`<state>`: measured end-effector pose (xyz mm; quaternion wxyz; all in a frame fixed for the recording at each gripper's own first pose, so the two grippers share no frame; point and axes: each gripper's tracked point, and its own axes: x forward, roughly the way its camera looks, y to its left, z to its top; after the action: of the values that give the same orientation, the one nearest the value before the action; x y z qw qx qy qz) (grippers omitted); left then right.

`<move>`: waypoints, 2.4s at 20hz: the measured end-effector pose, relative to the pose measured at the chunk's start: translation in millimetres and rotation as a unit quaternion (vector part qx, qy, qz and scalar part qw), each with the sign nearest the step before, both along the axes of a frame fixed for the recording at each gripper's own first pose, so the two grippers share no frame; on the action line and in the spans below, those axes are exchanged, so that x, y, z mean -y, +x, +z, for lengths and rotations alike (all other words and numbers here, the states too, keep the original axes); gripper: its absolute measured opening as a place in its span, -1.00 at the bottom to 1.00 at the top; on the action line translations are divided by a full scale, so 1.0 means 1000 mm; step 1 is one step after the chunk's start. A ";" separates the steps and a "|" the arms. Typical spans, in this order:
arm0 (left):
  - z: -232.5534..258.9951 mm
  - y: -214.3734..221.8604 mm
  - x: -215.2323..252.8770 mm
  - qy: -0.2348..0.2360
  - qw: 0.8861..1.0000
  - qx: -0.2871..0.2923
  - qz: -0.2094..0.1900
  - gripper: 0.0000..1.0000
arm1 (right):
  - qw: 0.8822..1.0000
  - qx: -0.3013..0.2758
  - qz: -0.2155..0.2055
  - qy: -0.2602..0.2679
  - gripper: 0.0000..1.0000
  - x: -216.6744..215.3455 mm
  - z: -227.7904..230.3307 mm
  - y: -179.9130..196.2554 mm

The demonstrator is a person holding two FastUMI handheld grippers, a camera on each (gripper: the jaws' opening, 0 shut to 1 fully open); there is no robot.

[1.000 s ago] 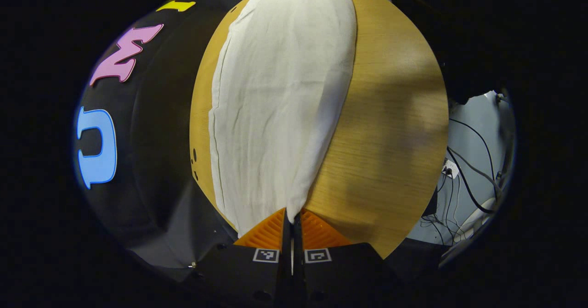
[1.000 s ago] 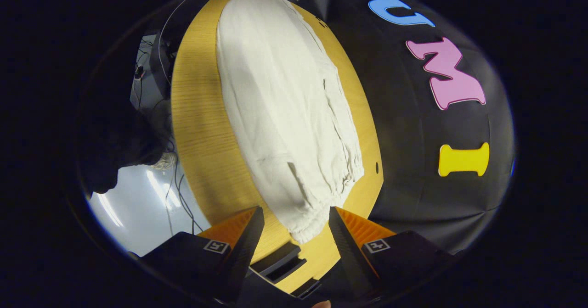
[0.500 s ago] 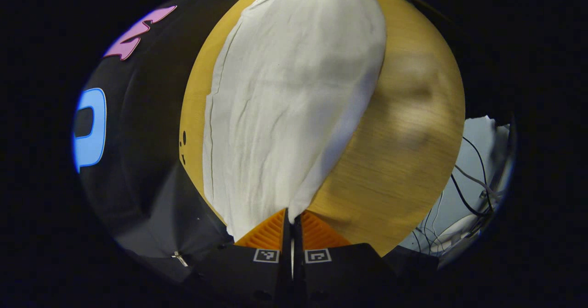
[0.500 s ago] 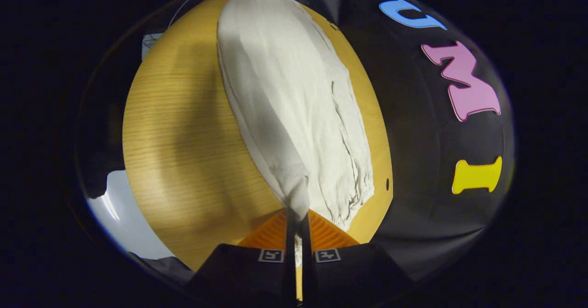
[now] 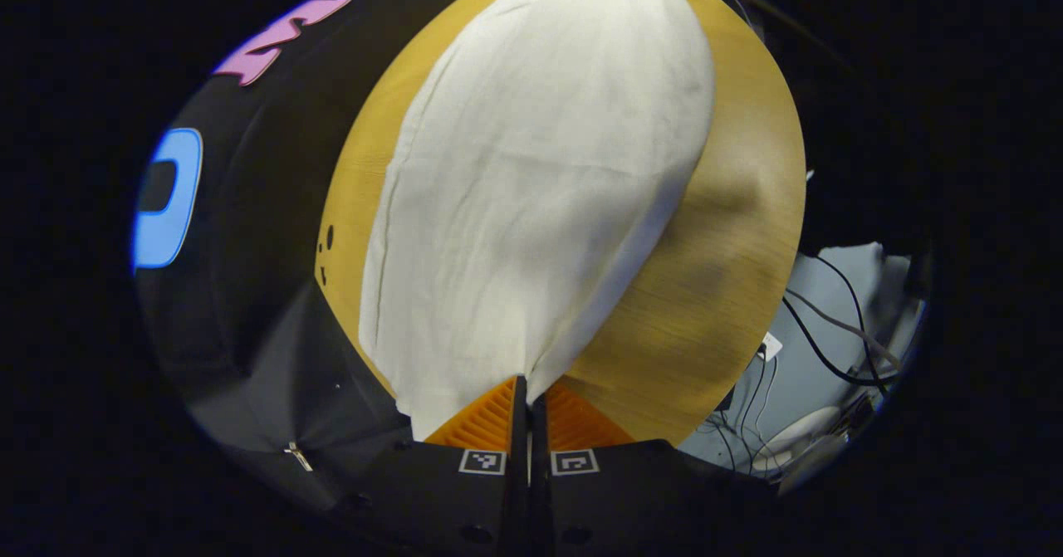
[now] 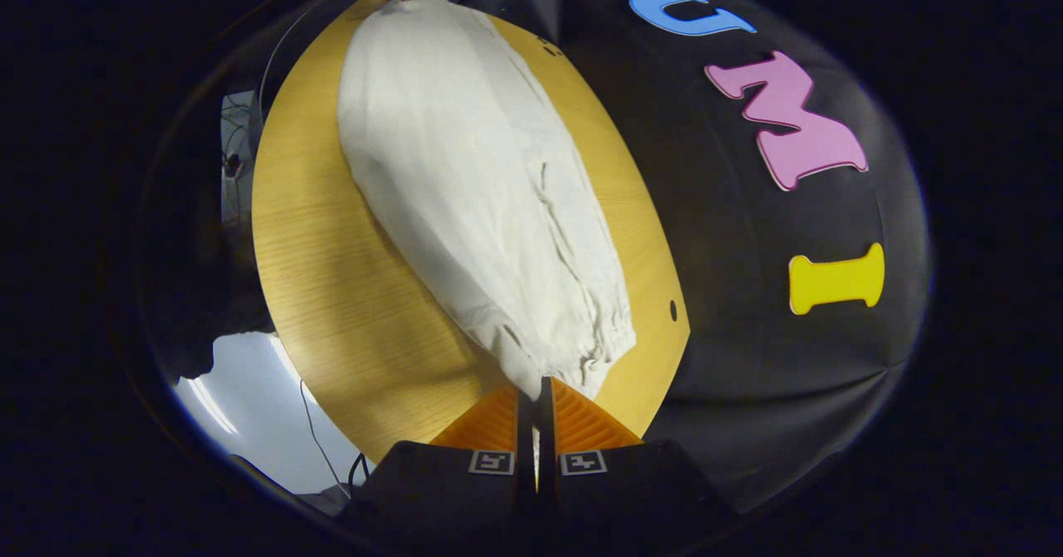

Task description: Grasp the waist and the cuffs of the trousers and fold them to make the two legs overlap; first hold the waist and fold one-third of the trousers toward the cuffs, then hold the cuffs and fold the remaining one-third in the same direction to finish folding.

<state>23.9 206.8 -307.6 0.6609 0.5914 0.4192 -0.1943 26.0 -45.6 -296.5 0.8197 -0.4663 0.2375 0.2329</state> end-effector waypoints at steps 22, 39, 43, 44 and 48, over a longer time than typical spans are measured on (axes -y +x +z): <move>0.047 0.210 -0.036 0.097 0.994 0.024 -0.038 -0.89 | 0.999 0.027 -0.034 -0.005 -0.90 -0.003 0.003 0.175; 0.013 0.227 -0.080 0.151 0.988 -0.015 0.005 -0.87 | 0.996 -0.009 -0.050 -0.073 -0.24 0.001 -0.054 0.211; 0.028 0.233 -0.088 0.178 0.984 0.013 -0.001 -0.83 | 0.994 -0.014 -0.071 -0.084 -0.06 0.015 -0.052 0.206; 0.036 0.236 -0.089 0.184 0.983 0.025 -0.007 -0.72 | 0.993 -0.014 -0.075 -0.087 -0.06 0.017 -0.050 0.204; 0.058 0.235 -0.094 0.168 0.984 0.056 -0.007 0.96 | 0.990 -0.005 -0.099 -0.099 0.00 0.031 -0.041 0.199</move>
<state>259.1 300.8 -249.3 0.5733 0.7069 0.4041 -0.0918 225.1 -76.3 -337.2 0.7875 -0.5179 0.3085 0.1285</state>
